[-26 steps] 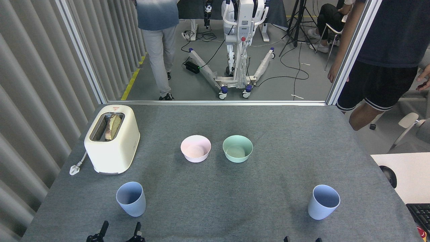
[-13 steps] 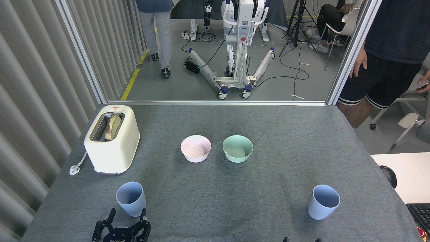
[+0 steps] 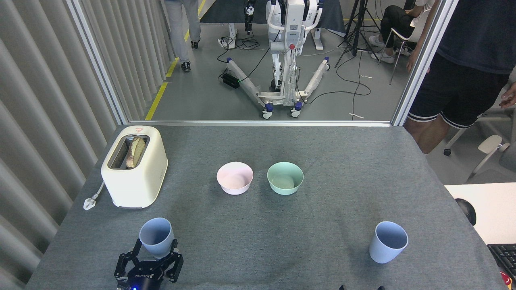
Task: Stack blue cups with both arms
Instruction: 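Close the left gripper around the light-blue cup nearest it, then slide the held cup with the left gripper toward the table center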
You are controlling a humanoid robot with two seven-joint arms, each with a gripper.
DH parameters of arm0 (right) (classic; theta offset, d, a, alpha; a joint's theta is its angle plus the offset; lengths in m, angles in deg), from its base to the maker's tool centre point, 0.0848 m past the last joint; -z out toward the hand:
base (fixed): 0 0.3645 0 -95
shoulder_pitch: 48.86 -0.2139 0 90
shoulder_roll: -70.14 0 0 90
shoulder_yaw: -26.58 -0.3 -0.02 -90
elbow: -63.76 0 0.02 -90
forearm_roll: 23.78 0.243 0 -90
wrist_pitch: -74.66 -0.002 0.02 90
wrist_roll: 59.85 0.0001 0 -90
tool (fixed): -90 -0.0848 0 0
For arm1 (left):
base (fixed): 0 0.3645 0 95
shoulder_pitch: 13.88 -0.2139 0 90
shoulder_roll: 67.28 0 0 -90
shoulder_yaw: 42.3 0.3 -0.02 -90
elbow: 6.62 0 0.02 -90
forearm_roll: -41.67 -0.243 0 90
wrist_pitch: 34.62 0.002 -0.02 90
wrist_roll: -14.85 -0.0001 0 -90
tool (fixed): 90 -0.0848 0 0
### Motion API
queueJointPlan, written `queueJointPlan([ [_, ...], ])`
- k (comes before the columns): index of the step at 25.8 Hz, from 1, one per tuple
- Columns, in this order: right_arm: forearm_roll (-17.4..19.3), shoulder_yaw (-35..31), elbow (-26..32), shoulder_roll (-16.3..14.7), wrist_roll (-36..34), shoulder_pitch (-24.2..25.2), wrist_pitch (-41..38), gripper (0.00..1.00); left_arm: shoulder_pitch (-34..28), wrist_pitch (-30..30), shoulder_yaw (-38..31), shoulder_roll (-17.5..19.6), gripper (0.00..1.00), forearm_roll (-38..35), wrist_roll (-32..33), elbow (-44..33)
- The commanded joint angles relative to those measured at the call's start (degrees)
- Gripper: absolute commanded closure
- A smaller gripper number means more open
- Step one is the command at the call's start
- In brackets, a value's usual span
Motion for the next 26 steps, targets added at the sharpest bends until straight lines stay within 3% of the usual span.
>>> queueJointPlan([
  [1, -0.02, 0.05, -0.11, 0.0, -0.06, 0.0, 0.02, 0.0, 1.2, -0.03, 0.07, 0.14, 0.0, -0.13, 0.01, 1.53],
  [3, -0.02, 0.05, -0.37, -0.09, -0.06, 0.0, 0.02, 0.0, 1.11, -0.03, 0.07, 0.14, 0.02, -0.13, 0.01, 1.45],
  [5, -0.02, 0.05, -0.46, -0.09, -0.06, 0.0, 0.02, 0.0, 1.03, -0.03, 0.07, 0.23, 0.19, -0.22, 0.1, 1.45],
  [10, -0.11, 0.05, -0.72, 0.0, -0.06, -0.09, 0.02, 0.0, 0.59, -0.12, 0.07, 0.49, 0.45, -0.48, 0.1, 0.83],
  [13, -0.11, 0.13, -0.81, 0.0, -0.06, -0.09, 0.02, 0.0, 0.23, -0.12, 0.07, 0.49, 0.46, -0.48, 0.1, -0.84],
  [16, -0.11, 0.13, -0.81, 0.0, -0.06, -0.18, 0.02, 0.0, -2.58, -1.26, 0.51, 0.4, 0.45, -0.48, 0.18, -7.96],
  [20, -0.19, 0.13, -0.9, -0.09, -0.06, -0.27, 0.02, 0.0, -3.9, -1.88, 12.02, 0.49, 0.43, -1.01, 0.27, -13.23],
  [26, -0.19, 0.13, -0.9, 0.09, -0.06, -0.18, 0.02, 0.0, -0.82, -1.79, 22.83, -2.94, 0.42, -6.81, 0.36, -8.49],
])
